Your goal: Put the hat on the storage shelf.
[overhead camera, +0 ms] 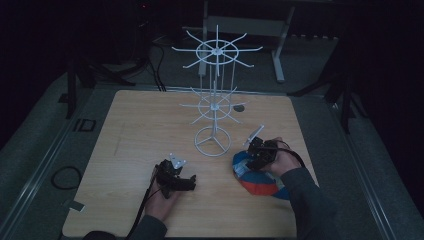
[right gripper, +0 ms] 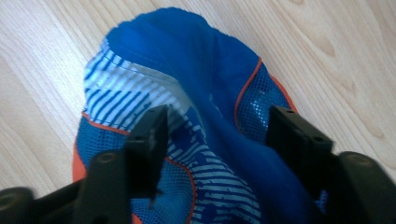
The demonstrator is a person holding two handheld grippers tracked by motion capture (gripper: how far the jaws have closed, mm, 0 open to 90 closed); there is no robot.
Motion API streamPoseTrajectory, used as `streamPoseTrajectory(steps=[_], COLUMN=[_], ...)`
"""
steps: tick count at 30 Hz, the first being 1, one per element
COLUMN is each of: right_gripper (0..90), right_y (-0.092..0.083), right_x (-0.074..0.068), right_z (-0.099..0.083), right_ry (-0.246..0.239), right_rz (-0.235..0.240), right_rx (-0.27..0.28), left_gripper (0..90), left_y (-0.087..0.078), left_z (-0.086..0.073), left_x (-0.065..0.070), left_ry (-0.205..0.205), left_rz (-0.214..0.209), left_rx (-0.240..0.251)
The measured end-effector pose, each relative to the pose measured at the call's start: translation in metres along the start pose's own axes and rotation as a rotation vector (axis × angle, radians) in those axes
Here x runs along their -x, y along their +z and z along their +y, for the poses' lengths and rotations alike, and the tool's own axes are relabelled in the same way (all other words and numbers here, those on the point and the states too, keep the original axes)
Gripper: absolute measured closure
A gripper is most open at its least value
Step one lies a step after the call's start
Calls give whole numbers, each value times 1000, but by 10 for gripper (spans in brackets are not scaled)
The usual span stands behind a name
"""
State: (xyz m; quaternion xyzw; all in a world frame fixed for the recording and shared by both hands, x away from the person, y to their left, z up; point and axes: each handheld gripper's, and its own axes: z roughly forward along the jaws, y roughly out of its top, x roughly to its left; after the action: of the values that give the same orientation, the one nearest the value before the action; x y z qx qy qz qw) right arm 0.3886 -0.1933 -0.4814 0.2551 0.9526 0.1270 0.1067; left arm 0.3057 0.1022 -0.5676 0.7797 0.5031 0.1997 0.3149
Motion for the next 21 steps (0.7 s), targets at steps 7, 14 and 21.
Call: streamPoseTrajectory(steps=[7,14,21], right_gripper=[875,891,891], right_y=[-2,-22,-47], right_x=[5,11,19], right_z=[0,-8,-19], right_ry=[-2,50,98], right_rz=[-48,-34,-21], right_rx=[-17,81,209], left_gripper=[26,26,26], left_y=[0,0,0], left_z=[0,0,0], left_x=[0,0,0], left_ry=[0,-1,-1], left_rz=[0,0,1], left_rx=[0,0,2])
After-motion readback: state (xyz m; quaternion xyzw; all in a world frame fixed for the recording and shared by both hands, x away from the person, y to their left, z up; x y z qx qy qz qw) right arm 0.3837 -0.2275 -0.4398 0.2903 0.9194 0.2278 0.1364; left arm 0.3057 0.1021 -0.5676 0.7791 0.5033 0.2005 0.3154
